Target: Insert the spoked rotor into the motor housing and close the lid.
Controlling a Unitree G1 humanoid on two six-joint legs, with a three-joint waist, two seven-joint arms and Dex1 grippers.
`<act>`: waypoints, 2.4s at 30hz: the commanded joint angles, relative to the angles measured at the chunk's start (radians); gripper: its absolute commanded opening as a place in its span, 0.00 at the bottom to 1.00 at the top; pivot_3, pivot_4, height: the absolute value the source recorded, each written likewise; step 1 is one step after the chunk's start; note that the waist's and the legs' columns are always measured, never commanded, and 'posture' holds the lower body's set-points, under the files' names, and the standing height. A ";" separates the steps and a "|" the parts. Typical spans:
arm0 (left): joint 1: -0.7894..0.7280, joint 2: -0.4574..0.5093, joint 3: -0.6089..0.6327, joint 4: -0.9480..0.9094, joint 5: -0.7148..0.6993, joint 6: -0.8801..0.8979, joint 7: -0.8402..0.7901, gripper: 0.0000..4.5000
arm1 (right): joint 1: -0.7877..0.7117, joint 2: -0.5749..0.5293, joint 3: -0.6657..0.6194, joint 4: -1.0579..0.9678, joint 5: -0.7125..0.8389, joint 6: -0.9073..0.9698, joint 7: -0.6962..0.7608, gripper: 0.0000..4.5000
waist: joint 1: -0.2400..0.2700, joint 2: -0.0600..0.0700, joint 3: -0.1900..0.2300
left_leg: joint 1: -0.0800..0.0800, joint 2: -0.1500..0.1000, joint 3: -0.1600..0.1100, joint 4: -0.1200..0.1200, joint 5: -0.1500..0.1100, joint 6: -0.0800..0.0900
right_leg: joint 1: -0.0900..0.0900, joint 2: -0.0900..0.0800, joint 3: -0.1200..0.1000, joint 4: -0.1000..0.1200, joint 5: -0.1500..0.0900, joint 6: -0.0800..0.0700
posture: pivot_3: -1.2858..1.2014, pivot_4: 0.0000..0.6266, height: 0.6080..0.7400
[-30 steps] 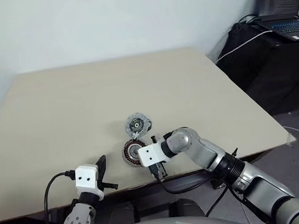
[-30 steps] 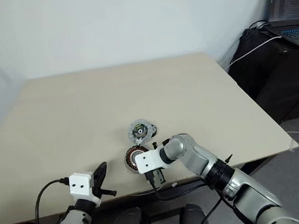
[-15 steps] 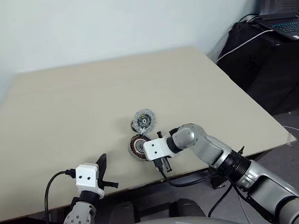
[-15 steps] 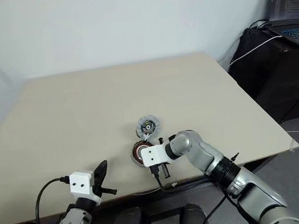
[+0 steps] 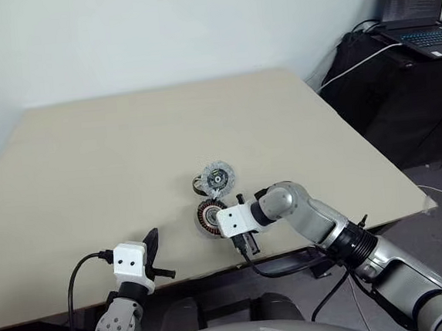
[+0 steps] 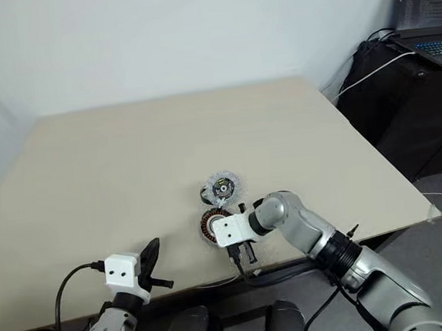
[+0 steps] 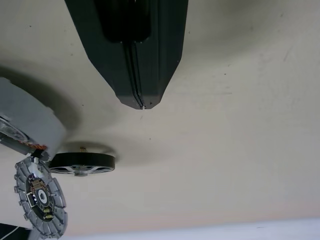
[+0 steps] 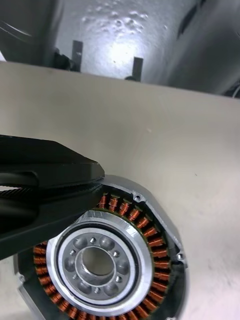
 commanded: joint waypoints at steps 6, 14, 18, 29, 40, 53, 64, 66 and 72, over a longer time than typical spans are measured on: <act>-0.019 0.001 -0.003 -0.009 -0.001 -0.017 -0.003 0.00 | 0.014 0.057 -0.047 -0.038 0.030 -0.029 -0.056 0.21 | -0.002 0.000 0.000 | 0.000 0.000 0.000 0.000 0.000 0.000 | 0.000 0.000 0.000 0.000 0.000 0.000 | 0.52 0.00 1.00; -0.018 0.002 -0.003 0.005 -0.005 -0.028 -0.012 0.00 | 0.014 0.060 -0.072 -0.055 0.048 -0.029 -0.061 0.27 | -0.001 0.000 0.000 | 0.000 0.000 0.000 0.000 0.000 0.000 | 0.000 0.000 0.000 0.000 0.000 0.000 | 0.52 0.00 1.00; -0.013 -0.003 -0.012 -0.009 0.001 -0.022 -0.009 0.00 | 0.012 0.053 -0.102 -0.077 0.065 -0.022 -0.065 0.18 | -0.001 0.000 0.001 | 0.000 0.000 0.000 0.000 0.000 0.000 | 0.000 0.000 0.000 0.000 0.000 0.000 | 0.52 0.00 1.00; -0.018 0.000 -0.025 -0.046 -0.002 0.014 -0.002 0.00 | -0.013 0.037 -0.069 -0.064 0.005 -0.005 -0.052 0.00 | -0.002 0.000 0.001 | 0.000 0.001 0.000 0.000 0.000 0.000 | 0.000 0.000 0.000 0.000 0.000 0.000 | 0.52 0.00 1.00; -0.015 -0.003 -0.018 -0.017 -0.006 -0.013 -0.002 0.00 | -0.049 0.071 -0.028 0.007 -0.034 -0.020 -0.034 0.00 | -0.001 0.000 0.001 | 0.000 0.000 0.000 0.000 0.000 0.000 | 0.000 0.000 0.000 0.000 0.000 0.000 | 0.52 0.00 1.00; 0.000 -0.004 -0.033 -0.009 0.007 -0.038 -0.001 0.00 | -0.063 0.075 -0.020 0.073 -0.059 -0.043 -0.035 0.00 | -0.002 0.001 0.001 | 0.000 0.001 0.000 0.000 0.000 0.000 | 0.000 0.000 0.000 0.000 0.000 0.000 | 0.52 0.00 1.00; -0.002 0.043 -0.082 -0.043 0.014 0.013 -0.057 0.00 | -0.082 0.117 -0.025 0.144 -0.084 -0.058 -0.070 0.00 | -0.019 0.001 0.001 | 0.001 0.001 0.000 0.000 0.000 0.000 | 0.000 0.001 -0.001 0.001 0.000 0.000 | 0.52 0.00 1.00; -0.002 0.050 -0.089 -0.050 0.009 0.023 -0.067 0.00 | -0.086 0.122 -0.028 0.153 -0.086 -0.060 -0.076 0.00 | -0.025 0.001 0.001 | 0.001 0.002 0.000 0.000 0.000 0.000 | 0.000 0.000 -0.001 0.001 0.000 0.000 | 0.52 0.00 1.00; -0.006 0.055 -0.099 -0.050 0.007 0.035 -0.077 0.00 | -0.097 0.128 -0.035 0.181 -0.091 -0.070 -0.091 0.00 | -0.027 0.001 0.001 | 0.002 0.003 0.000 0.000 0.000 -0.001 | 0.000 0.000 -0.004 0.002 0.000 0.000 | 0.52 0.00 1.00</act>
